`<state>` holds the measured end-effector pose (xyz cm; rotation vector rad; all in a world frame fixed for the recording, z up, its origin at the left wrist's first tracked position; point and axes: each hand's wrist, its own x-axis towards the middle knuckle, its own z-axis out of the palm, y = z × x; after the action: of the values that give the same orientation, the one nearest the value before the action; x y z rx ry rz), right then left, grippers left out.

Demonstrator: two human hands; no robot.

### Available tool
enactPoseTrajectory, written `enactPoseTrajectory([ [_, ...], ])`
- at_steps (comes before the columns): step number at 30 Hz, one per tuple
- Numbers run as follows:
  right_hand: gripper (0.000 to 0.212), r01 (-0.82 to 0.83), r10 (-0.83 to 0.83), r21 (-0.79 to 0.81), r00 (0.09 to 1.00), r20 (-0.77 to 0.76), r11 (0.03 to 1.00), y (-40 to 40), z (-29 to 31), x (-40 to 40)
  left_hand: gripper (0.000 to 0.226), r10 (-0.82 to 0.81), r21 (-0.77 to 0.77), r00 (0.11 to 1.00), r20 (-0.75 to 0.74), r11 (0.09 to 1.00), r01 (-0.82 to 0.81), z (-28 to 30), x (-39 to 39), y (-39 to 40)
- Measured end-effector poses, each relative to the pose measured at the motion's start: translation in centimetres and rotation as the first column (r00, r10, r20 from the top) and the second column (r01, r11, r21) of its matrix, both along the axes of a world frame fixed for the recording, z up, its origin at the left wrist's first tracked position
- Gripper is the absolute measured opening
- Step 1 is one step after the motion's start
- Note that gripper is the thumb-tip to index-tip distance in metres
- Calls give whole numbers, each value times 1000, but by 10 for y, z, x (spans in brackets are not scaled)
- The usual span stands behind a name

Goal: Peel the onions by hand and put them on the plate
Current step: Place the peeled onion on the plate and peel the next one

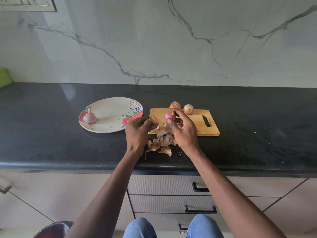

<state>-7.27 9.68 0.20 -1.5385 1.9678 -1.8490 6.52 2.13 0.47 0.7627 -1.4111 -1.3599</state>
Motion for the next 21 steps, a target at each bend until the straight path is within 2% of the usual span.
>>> enactPoseTrajectory([
  [4,40,-57,52,60,995,83,997,-2,-3,-2,27,20,-33,1000,16,999,-20,-3,-1,-3],
  [9,42,-114,107,42,984,140,993,-2,-1,-1,22,73,-183,975,211,983,-34,-5,1,-7],
  [13,43,-91,87,30,991,104,995,-1,-2,-1,34,11,-181,987,160,983,18,-4,2,-6],
  [16,37,-106,100,31,984,145,994,0,0,-1,30,-64,-162,979,191,982,95,-4,3,-6],
  [21,36,-73,71,33,996,52,997,3,3,-1,17,-92,-244,970,226,958,148,-1,3,-1],
])
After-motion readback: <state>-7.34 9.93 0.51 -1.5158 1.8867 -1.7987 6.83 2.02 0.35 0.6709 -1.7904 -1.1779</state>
